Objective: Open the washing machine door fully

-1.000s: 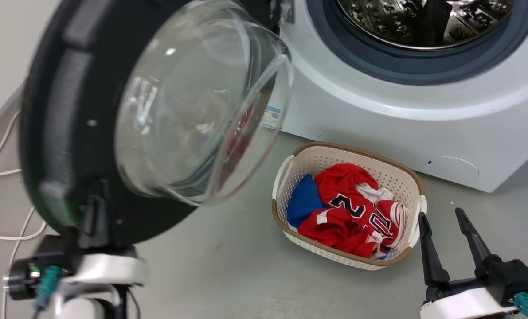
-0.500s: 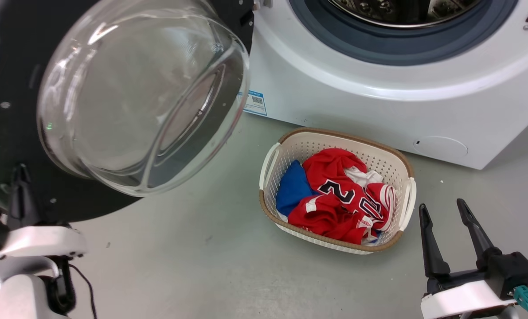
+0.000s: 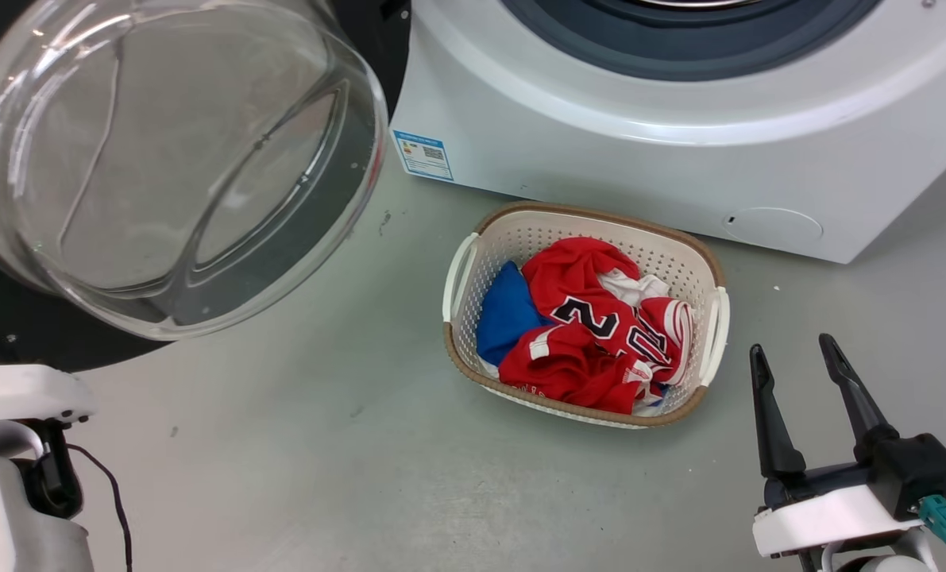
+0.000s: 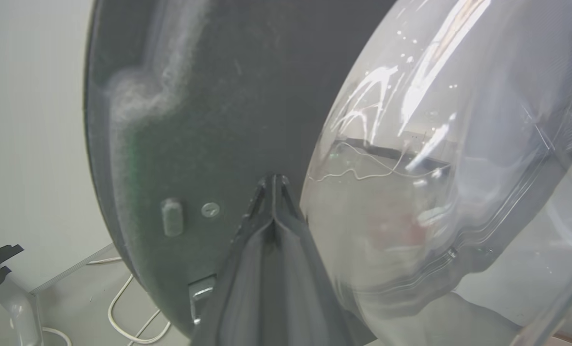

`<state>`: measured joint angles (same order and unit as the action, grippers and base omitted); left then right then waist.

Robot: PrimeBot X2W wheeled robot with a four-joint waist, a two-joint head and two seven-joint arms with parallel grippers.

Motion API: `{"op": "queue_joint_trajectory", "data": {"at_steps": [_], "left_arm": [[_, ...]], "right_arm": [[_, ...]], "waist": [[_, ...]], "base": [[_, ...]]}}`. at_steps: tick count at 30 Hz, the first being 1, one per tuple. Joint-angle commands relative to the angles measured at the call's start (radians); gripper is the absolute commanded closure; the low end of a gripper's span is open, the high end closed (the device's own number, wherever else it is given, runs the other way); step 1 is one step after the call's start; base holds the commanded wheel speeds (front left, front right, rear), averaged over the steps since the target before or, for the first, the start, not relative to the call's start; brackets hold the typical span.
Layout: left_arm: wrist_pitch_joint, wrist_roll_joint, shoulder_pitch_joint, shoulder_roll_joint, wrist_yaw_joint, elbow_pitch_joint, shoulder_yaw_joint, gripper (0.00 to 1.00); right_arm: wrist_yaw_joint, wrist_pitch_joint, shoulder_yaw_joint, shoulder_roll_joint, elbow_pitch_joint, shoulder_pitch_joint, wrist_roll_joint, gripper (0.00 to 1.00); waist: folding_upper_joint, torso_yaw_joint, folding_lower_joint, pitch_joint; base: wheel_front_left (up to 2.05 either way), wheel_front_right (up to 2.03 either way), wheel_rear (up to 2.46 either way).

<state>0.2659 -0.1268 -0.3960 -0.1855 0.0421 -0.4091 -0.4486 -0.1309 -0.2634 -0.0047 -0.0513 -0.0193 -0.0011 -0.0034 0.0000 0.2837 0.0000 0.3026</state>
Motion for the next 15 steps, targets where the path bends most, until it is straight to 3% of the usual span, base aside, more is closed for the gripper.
{"op": "queue_joint_trajectory", "data": {"at_steps": [1,15], "left_arm": [[-0.003,0.005,-0.025,-0.014,0.0,-0.02,-0.013,1.0],[-0.002,0.048,-0.023,-0.053,0.01,-0.083,-0.084,1.0]], "right_arm": [[0.0,-0.002,0.001,0.002,0.001,-0.021,-0.008,0.0],[0.0,-0.002,-0.005,0.002,0.004,-0.015,0.008,0.0]], "waist": [[0.0,-0.011,0.0,0.006],[0.0,-0.062,0.0,0.002]], "base": [[0.0,0.0,0.0],[0.0,0.0,0.0]]}}
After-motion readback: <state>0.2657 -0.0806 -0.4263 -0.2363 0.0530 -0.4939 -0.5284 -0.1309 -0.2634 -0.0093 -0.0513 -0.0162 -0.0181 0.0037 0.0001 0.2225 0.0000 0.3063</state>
